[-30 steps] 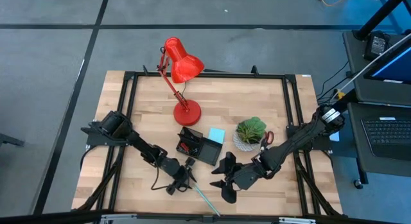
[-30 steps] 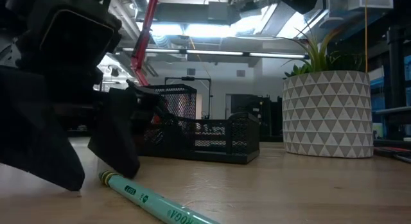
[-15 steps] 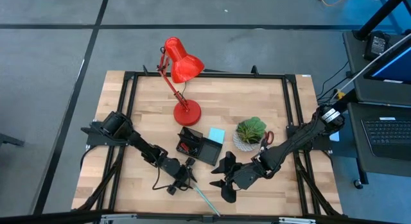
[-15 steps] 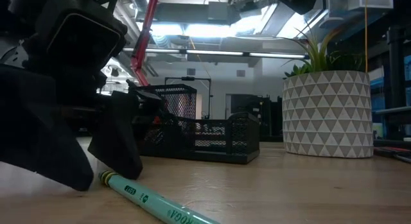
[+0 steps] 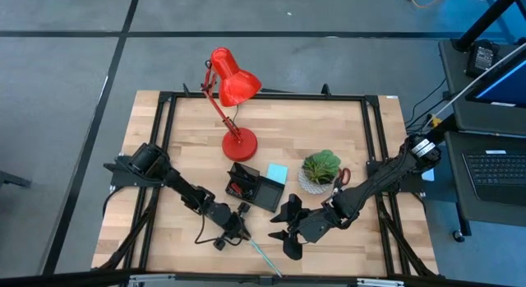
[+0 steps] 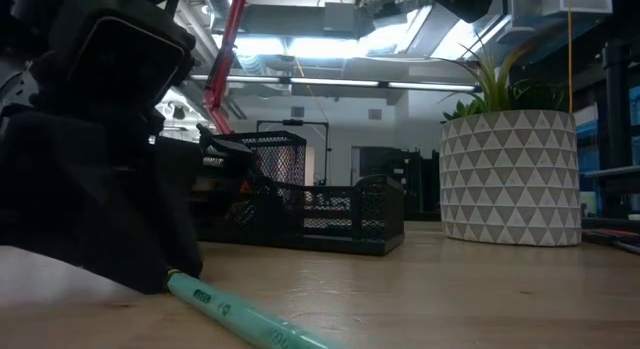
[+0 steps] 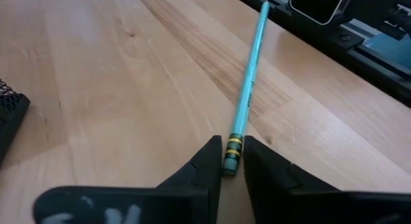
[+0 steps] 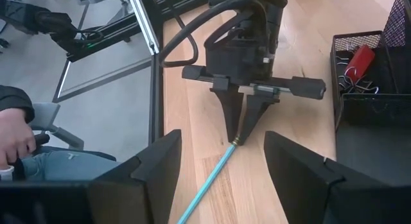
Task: Pick and place office supplies into organizer
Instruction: Put the blue pencil into the black desk organizer
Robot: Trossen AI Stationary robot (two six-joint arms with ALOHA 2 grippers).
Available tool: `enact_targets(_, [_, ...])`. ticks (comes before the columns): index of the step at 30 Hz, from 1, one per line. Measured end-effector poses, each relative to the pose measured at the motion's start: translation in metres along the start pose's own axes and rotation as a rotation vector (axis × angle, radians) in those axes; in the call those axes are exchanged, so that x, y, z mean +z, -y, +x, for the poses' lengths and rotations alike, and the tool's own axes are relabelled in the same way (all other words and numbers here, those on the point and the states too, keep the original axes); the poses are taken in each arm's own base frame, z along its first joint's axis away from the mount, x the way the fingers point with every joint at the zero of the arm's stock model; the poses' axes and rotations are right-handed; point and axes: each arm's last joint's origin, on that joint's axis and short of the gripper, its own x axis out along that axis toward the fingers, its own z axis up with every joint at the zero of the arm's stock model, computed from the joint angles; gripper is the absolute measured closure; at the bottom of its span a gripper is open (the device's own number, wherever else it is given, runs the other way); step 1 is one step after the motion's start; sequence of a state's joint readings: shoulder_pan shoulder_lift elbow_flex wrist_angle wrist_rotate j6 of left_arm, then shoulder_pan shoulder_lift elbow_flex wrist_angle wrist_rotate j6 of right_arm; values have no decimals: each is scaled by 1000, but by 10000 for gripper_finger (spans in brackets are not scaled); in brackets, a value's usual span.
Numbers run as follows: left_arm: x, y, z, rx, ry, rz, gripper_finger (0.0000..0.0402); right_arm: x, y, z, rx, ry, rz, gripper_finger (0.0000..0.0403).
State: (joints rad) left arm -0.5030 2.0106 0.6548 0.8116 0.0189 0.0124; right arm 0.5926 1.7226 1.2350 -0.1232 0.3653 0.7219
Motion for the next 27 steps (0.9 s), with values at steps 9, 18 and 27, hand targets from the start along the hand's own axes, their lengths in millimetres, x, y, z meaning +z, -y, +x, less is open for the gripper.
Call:
enact_targets(9, [0,0,0,1,1,1,391,0,0,0,0,0,0,180])
enact_targets(18, [8,1,-7,-1,9,3,393,0,0,0,0,-1,1,180])
enact_targets(27, [48,2,-46,21,-3,30,393,0,0,0,1,-2,-18,180])
